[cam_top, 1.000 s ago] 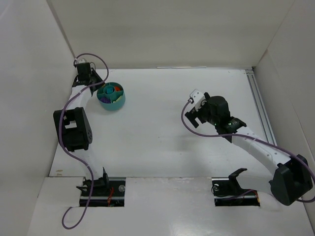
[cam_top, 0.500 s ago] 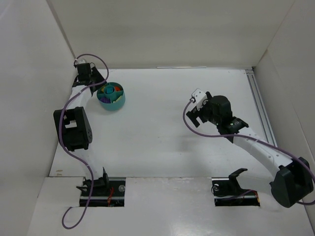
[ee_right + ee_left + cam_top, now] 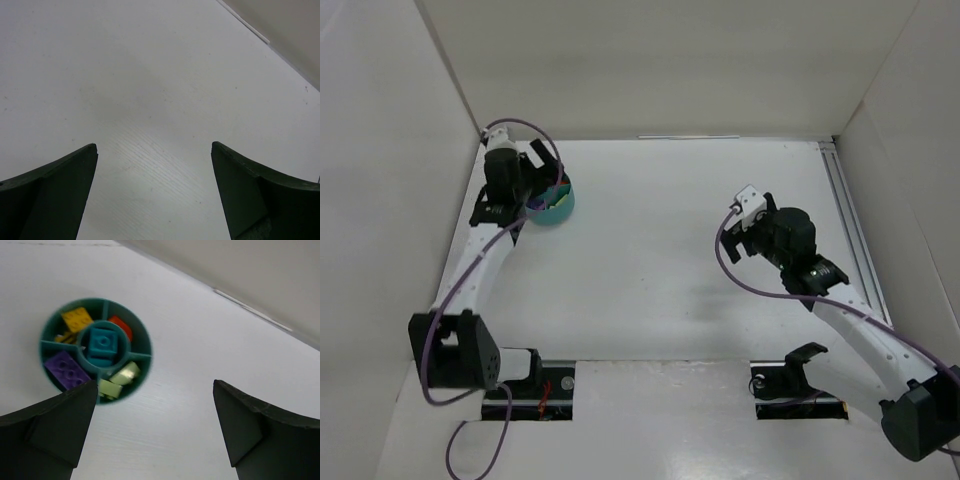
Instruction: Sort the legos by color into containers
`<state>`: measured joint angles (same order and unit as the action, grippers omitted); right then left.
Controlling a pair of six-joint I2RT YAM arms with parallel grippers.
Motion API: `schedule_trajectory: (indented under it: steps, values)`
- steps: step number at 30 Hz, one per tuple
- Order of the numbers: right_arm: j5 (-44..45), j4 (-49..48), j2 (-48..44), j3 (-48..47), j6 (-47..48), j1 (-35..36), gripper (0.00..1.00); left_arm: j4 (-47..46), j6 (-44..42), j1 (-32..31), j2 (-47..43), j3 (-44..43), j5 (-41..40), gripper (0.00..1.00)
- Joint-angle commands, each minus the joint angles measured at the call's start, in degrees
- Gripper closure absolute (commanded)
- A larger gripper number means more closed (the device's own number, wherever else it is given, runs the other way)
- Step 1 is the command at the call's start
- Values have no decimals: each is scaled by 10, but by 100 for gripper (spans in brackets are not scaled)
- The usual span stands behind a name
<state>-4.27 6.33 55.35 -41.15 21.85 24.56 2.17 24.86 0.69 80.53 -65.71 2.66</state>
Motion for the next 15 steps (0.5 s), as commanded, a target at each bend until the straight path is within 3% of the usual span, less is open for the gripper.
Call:
schedule_trajectory:
  steps: [1, 5, 7, 15]
  values:
    - [25, 15, -37, 18, -36, -13, 0, -42, 36, -66, -103, 86, -18, 1]
    - [63, 77, -79, 42, -59, -13, 0, -48, 64, -184, -183, 217, -91, 1]
    - [100, 96, -107, 48, -68, -13, 0, -31, 78, -256, -203, 236, -148, 1]
    - [163, 131, -190, 82, -85, -18, 0, -14, 143, -338, -237, 303, -149, 1]
